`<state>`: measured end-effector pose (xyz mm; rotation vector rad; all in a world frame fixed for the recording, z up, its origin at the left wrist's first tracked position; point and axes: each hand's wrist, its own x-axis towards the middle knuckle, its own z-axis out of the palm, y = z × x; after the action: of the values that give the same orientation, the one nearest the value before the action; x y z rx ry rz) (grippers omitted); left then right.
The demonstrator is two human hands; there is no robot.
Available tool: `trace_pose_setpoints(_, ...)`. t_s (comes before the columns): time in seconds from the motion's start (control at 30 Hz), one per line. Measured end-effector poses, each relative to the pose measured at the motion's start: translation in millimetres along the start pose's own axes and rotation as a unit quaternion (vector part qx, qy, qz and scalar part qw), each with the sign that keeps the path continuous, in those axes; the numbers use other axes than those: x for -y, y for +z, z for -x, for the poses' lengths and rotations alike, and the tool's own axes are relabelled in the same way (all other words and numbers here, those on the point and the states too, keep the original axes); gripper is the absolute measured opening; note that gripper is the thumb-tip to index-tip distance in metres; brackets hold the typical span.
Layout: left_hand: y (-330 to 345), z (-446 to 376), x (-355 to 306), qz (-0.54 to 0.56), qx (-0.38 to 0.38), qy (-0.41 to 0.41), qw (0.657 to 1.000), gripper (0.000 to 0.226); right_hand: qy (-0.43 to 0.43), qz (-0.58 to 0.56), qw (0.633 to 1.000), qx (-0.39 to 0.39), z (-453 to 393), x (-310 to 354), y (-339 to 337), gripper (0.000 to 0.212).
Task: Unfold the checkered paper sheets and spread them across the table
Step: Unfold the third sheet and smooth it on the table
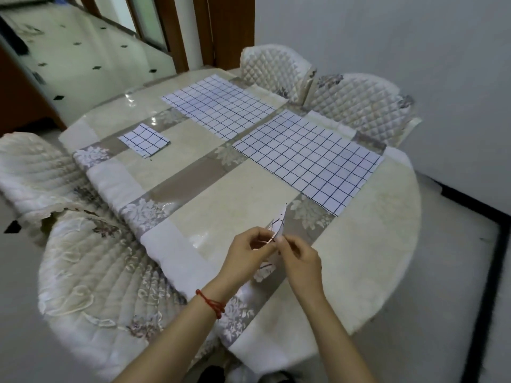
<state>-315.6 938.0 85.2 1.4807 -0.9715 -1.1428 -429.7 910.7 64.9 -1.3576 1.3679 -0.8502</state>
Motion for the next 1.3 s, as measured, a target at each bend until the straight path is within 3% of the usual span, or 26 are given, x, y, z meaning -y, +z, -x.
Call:
trace_pose_setpoints(0.13,10,13,-9,-0.057,0.033,0.028,0.997,0.011,-0.023,-0.034,0.999,-0.007,12,11,-16,0.009)
trace_pose_setpoints(0.33,10,14,-15,-0.061,0.066,0.069,0.994,0.022,-0.042,0.000,0.999,-0.034,27,18,-28,0.045)
trace_pose_setpoints(0.5,-8,-1,-13,-0.053,0.038,0.076,0.995,0.004,-0.033,-0.004,0.997,-0.072,28,24,-3,0.034)
trace_pose_setpoints(0.63,-42,-10,-11,-0.050,0.050,0.043,0.997,0.030,-0.034,0.032,0.994,-0.094,36,37,37,0.033)
trace_pose_setpoints(0.73,-71,-19,-10,-0.068,0.086,0.051,0.993,0.020,-0.030,0.057,0.993,-0.094,40,45,65,0.020)
trace_pose_setpoints(0.8,-89,-24,-9,-0.091,0.099,0.074,0.988,0.010,-0.025,0.086,0.989,-0.121,43,48,78,0.018)
trace_pose_setpoints(0.93,-120,-31,-9,-0.100,0.096,0.088,0.986,0.025,-0.032,0.087,0.975,-0.204,61,55,81,0.018)
trace_pose_setpoints(1.1,-150,-42,-20,-0.095,0.114,0.107,0.983,0.023,-0.030,0.066,0.947,-0.312,81,61,52,0.013)
trace_pose_setpoints(1.3,-165,-42,-33,-0.124,0.132,0.167,0.969,0.029,-0.081,0.051,0.936,-0.338,93,75,28,0.025)
